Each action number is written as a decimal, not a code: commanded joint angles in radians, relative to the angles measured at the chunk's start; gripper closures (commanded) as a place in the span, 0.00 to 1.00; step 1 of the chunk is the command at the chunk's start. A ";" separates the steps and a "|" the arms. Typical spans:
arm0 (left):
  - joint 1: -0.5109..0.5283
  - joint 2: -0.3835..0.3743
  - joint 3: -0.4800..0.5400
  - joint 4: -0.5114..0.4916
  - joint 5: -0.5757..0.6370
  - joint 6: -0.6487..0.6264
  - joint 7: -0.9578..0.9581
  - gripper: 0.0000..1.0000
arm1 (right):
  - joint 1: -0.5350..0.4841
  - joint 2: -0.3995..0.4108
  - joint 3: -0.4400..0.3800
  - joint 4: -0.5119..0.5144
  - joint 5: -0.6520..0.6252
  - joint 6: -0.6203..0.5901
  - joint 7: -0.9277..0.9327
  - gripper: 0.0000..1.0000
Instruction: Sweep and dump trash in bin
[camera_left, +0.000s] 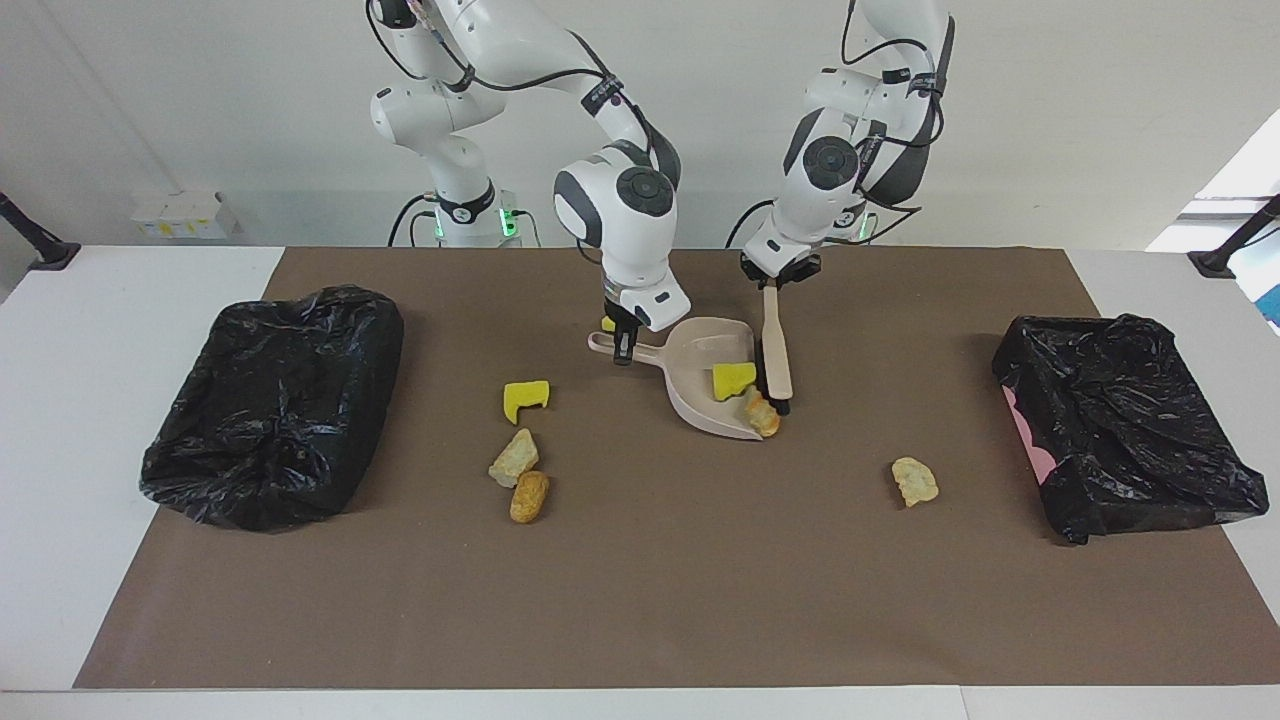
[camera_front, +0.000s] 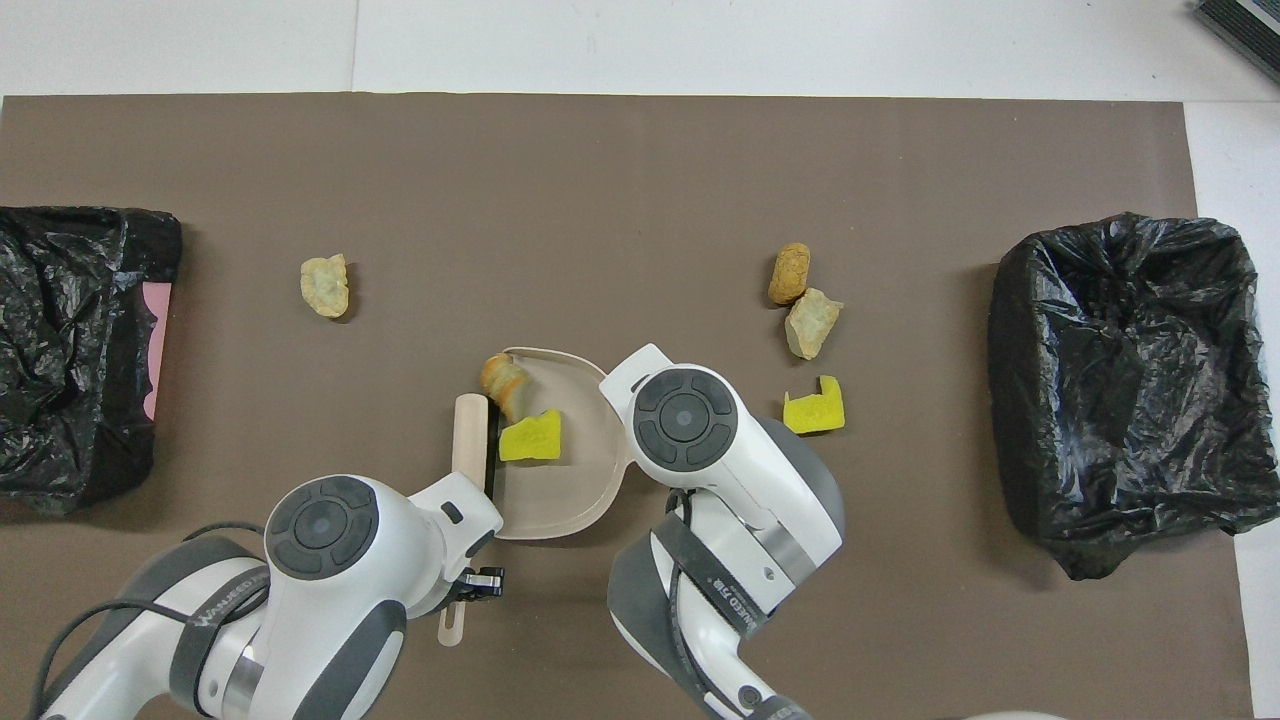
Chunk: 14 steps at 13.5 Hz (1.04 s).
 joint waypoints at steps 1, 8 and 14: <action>-0.025 0.032 0.011 0.059 -0.038 -0.017 0.028 1.00 | -0.011 0.007 0.004 0.001 0.006 0.021 0.018 1.00; 0.117 0.038 0.024 0.225 0.007 -0.200 0.118 1.00 | -0.049 0.042 0.004 0.085 0.008 -0.049 0.006 1.00; 0.407 0.189 0.023 0.352 0.180 -0.168 0.463 1.00 | -0.035 0.044 0.001 0.082 -0.015 -0.045 0.014 1.00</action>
